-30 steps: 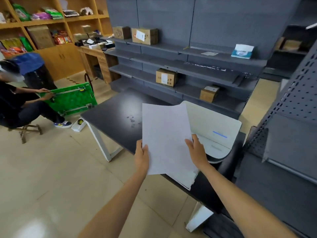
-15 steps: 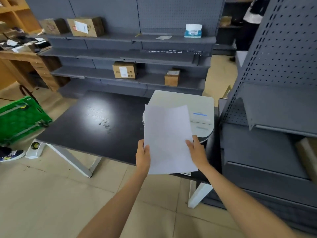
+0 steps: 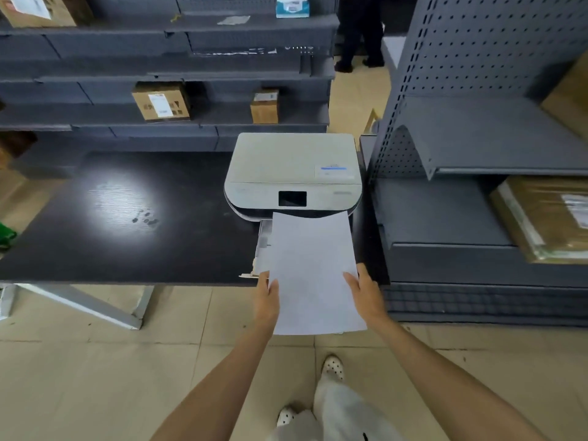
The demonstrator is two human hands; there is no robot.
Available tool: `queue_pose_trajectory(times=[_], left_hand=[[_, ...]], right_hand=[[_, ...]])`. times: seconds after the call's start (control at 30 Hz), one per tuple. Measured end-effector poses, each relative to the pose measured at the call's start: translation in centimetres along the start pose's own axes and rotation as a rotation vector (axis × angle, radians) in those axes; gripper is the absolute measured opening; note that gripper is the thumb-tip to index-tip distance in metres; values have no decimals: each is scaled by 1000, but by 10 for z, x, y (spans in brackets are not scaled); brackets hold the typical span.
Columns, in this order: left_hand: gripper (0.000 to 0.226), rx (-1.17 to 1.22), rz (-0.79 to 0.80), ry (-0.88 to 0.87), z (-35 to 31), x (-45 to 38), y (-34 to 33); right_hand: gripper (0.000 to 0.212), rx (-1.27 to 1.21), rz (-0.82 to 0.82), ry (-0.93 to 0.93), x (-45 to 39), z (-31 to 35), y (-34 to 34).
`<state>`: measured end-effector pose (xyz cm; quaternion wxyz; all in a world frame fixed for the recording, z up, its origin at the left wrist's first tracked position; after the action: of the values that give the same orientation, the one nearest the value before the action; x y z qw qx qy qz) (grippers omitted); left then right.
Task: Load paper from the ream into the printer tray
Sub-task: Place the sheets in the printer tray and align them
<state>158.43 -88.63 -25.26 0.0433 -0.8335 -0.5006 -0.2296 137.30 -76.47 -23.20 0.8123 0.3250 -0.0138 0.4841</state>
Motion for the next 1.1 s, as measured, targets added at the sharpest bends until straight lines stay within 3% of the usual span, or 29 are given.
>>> queue_pose_trajectory(times=[0.17,0.57,0.7,0.77,1.1], left_hand=[[37,-1,1,49,17,1,3],[26,-49,-45,224,50,-8,32],[28,-56,-78,264,56,-11,43],[28,-70,-71,274,59,-15,45],[46,-27,-46,191,48,-32,47]], right_hand=[[24,17,46,-17,-7,-12,-13],[24,-41,207,-154,-20,-42,-65],[63,-33,228,-177,-21,-43,-70],[71,-35,245,-182,-21,-43,-73],[72,-57,272,-194,-33,-42,-82]])
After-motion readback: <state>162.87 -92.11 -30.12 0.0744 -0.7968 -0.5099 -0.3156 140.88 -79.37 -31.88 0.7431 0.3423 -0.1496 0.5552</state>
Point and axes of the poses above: each hand's wrist, its own x-axis away from the middle knuckle, its own y-axis out of the back of the hand, z = x × y, the point moved 8 cm from there along -x, towards the middle knuckle, and after that the axes turned 7 degrees about z, right-handed, at the moved point
